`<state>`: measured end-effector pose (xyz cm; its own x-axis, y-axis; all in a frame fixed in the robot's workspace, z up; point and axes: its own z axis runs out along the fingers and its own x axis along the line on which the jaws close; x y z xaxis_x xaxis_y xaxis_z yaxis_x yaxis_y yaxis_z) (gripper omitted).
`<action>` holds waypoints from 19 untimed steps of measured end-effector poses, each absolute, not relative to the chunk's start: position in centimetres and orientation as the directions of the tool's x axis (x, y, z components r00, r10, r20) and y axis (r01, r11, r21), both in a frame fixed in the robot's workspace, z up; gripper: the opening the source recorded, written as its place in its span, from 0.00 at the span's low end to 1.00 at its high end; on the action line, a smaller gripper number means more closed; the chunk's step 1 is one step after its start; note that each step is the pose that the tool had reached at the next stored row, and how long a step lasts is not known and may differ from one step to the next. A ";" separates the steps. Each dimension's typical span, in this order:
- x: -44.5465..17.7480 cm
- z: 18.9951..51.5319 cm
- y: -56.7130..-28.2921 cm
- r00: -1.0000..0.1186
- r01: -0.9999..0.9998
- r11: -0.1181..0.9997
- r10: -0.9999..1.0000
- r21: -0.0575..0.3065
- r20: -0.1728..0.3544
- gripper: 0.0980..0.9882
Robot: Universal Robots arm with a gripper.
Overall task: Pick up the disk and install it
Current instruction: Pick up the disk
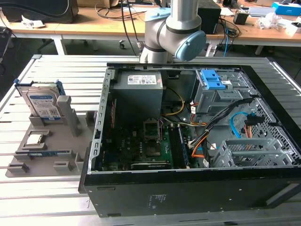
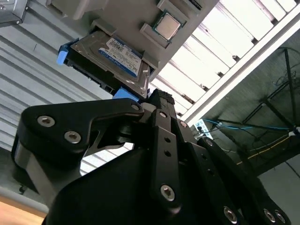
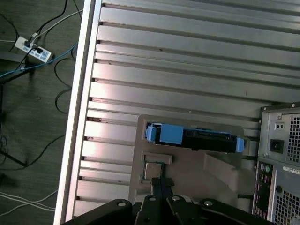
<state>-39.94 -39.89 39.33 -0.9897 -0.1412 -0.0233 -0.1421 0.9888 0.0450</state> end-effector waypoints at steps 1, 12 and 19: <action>-39.9 39.3 -39.9 -0.984 -0.176 0.983 -0.175 0.045 -0.023 0.01; -39.9 39.3 -39.9 -0.933 -0.359 0.932 -0.358 0.045 -0.023 0.01; -39.9 39.3 -39.9 -0.878 -0.478 0.877 -0.478 0.045 -0.023 0.01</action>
<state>-39.94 -39.89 39.33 -0.8782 -0.4777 -0.0233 -0.4782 0.8771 0.0450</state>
